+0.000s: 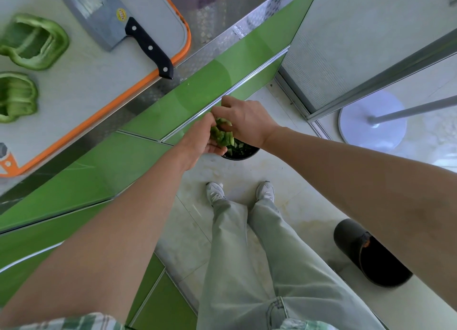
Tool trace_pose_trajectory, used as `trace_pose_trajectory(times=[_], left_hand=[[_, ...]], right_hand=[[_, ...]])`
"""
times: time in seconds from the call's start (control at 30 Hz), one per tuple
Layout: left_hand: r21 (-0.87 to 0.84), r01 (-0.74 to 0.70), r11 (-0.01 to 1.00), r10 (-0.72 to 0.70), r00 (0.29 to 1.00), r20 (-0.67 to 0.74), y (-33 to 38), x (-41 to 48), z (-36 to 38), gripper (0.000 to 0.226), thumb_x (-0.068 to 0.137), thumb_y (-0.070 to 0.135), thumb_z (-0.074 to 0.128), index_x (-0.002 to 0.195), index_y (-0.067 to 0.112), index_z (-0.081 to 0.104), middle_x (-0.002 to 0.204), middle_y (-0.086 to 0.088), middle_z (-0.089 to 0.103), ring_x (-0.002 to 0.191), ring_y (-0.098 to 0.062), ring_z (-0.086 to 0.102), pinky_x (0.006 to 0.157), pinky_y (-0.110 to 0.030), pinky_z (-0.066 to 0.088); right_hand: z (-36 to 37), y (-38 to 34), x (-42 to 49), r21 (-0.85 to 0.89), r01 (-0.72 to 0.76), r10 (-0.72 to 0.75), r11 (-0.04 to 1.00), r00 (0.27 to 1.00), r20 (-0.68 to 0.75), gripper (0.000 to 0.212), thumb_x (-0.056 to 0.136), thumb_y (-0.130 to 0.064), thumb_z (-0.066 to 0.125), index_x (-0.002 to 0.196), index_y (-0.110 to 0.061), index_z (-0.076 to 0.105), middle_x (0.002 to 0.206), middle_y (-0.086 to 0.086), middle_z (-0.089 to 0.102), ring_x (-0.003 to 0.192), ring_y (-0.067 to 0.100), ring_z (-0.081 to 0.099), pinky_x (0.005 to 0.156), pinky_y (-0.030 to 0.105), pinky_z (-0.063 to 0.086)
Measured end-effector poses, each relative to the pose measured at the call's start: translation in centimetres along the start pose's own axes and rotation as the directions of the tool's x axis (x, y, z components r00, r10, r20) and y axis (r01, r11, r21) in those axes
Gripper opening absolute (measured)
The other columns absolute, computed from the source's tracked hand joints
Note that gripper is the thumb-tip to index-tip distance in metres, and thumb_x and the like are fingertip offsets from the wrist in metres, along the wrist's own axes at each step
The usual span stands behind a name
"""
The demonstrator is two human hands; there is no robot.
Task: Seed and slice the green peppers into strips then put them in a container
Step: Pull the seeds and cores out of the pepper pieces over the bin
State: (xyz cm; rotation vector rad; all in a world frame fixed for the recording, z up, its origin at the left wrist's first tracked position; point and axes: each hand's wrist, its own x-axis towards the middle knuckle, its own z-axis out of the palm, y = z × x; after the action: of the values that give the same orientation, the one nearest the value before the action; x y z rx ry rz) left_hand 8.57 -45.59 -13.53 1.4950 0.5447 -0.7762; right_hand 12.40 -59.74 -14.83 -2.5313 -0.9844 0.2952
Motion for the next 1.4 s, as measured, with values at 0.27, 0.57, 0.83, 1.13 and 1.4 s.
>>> trace_pose_trajectory(times=[0.27,0.57,0.83,1.13,1.4], left_hand=[[0.130,-0.008,0.992,0.010,1.000,-0.021,-0.2,0.3,-0.2,0.037,0.096,0.020,0.028,0.080,0.008,0.060,0.076,-0.015,0.062,0.063,-0.026,0.056,0.057,-0.031,0.051],[0.199,-0.007,0.980,0.007,1.000,-0.003,-0.5,0.4,-0.8,0.043,0.093,0.031,0.027,0.082,0.008,0.062,0.076,-0.015,0.062,0.060,-0.022,0.058,0.058,-0.031,0.051],[0.155,0.056,0.986,-0.045,0.996,-0.075,-1.1,0.1,-1.8,0.044,0.097,0.026,0.022,0.080,0.010,0.058,0.068,-0.012,0.060,0.058,-0.024,0.056,0.057,-0.031,0.050],[0.195,0.038,0.980,-0.022,0.996,-0.083,-0.6,0.4,-1.7,0.040,0.098,0.028,0.028,0.085,0.007,0.059,0.077,-0.015,0.061,0.065,-0.023,0.057,0.060,-0.031,0.053],[0.169,0.034,0.985,-0.021,0.996,-0.083,-0.3,0.4,-1.4,0.040,0.099,0.033,0.033,0.089,0.008,0.063,0.079,-0.013,0.066,0.066,-0.023,0.059,0.059,-0.030,0.054]], right_hand=[[0.3,-0.5,-0.1,0.058,-0.092,0.093,0.994,0.996,-0.005,0.030,0.081,-0.012,0.035,0.096,-0.007,0.060,0.082,0.009,0.059,0.060,0.025,0.046,0.054,0.028,0.027],[0.9,-0.3,-0.1,0.198,-0.311,0.291,0.929,0.949,0.122,0.020,0.099,-0.027,0.047,0.108,-0.012,0.057,0.096,0.005,0.065,0.081,0.021,0.055,0.072,0.031,0.044],[1.2,0.9,-0.4,0.520,-0.568,0.634,0.638,0.771,0.064,0.017,0.093,-0.030,0.059,0.086,-0.015,0.056,0.072,-0.004,0.069,0.066,0.011,0.067,0.069,0.038,0.056],[0.5,1.1,0.0,0.433,-0.548,0.585,0.715,0.809,0.058,0.015,0.085,-0.007,0.055,0.095,-0.017,0.058,0.084,-0.005,0.062,0.078,0.014,0.060,0.070,0.031,0.054],[1.0,0.5,0.7,0.389,-0.303,0.274,0.870,0.953,0.129,0.016,0.086,-0.022,0.067,0.102,-0.020,0.067,0.093,-0.008,0.061,0.085,0.008,0.056,0.077,0.021,0.041]])
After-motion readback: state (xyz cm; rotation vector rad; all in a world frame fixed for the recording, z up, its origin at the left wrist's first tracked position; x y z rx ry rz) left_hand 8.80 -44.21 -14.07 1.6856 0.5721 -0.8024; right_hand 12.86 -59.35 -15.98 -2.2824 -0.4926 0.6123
